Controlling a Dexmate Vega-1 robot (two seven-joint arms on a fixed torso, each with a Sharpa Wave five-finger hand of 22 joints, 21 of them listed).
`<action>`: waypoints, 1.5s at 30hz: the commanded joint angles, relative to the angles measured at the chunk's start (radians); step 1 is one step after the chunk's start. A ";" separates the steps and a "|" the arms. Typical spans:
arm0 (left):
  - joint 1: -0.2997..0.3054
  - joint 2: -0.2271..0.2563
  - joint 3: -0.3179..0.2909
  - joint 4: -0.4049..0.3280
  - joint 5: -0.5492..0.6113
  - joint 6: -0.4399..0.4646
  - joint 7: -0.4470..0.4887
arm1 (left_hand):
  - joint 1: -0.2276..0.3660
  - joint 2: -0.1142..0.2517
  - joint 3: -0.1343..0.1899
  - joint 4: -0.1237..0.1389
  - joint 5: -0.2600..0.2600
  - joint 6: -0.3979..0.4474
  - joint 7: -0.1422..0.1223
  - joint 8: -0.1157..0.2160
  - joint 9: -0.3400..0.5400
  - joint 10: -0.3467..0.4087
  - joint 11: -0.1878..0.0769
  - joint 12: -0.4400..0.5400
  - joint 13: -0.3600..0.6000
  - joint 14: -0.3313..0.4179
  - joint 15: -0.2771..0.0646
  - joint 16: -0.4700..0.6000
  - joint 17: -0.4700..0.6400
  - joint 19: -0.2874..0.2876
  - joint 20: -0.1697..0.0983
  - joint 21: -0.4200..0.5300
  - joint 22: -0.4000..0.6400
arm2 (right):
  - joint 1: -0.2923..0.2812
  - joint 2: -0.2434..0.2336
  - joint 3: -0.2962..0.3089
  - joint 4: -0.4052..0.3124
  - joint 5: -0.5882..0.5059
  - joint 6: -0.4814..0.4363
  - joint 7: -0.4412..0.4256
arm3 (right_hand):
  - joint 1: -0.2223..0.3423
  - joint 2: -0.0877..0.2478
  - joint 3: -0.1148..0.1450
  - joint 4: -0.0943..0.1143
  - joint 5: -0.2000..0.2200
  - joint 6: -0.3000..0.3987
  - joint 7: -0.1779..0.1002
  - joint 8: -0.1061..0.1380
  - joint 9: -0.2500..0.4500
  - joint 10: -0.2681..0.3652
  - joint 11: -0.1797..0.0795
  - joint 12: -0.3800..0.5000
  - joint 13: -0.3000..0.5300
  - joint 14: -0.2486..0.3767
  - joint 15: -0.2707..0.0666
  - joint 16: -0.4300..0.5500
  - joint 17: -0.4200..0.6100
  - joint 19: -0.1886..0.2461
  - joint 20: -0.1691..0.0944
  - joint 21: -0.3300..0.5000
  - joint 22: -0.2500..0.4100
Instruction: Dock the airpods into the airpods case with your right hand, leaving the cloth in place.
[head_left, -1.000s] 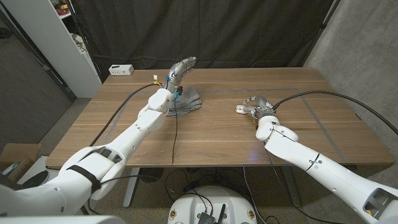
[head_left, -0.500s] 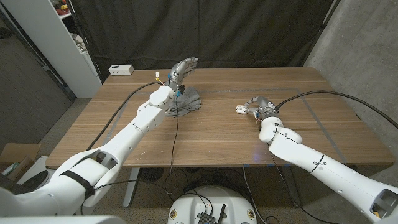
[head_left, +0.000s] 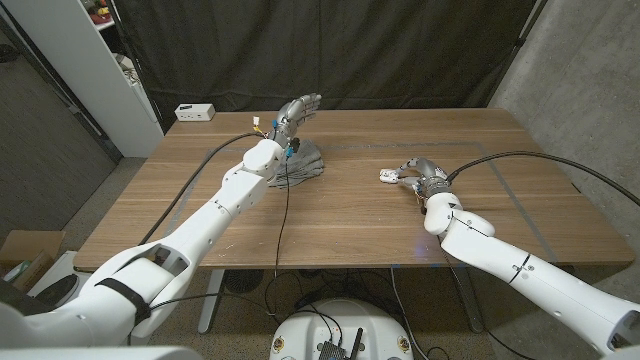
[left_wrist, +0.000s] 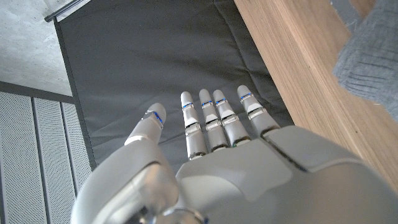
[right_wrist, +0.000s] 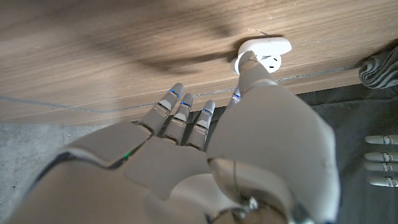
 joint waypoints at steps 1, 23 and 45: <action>0.013 0.002 0.004 -0.020 0.006 0.002 0.006 | 0.008 -0.006 0.004 -0.007 0.009 0.005 0.004 -0.002 0.002 0.007 0.005 0.002 0.004 -0.005 -0.001 0.000 0.000 -0.002 0.006 0.003 0.005 | -0.009 -0.002 0.011 0.021 -0.010 0.059 0.010 | 0.009 0.007 0.004 0.009 0.009 0.021 0.002 -0.001 -0.002 0.010 -0.011 -0.002 0.005 0.009 -0.143 0.008 0.005 0.005 -0.008 -0.001 0.003; 0.039 0.004 0.002 -0.049 0.006 0.011 0.027 | 0.007 -0.010 0.003 -0.007 0.010 0.005 0.002 -0.004 0.003 0.012 0.007 0.005 0.007 -0.005 -0.001 0.000 0.000 -0.005 0.008 0.003 0.005 | 0.025 0.026 -0.006 0.052 -0.033 0.080 0.059 | 0.009 0.019 0.002 0.014 0.008 0.056 0.002 -0.003 -0.014 0.018 -0.019 -0.001 0.008 0.010 -0.145 0.015 0.011 0.004 -0.009 0.001 0.003; 0.042 0.003 0.005 -0.052 0.003 0.017 0.025 | 0.005 -0.012 0.002 -0.006 0.012 0.008 0.004 -0.005 0.005 0.010 0.007 0.006 0.010 -0.005 -0.002 0.001 0.000 -0.006 0.009 0.005 0.006 | 0.026 0.033 0.001 0.076 -0.019 0.069 0.064 | 0.044 0.023 0.013 0.001 0.006 0.085 0.001 -0.012 -0.028 0.027 -0.029 -0.001 0.011 0.014 -0.153 0.016 0.010 0.007 -0.012 0.003 0.003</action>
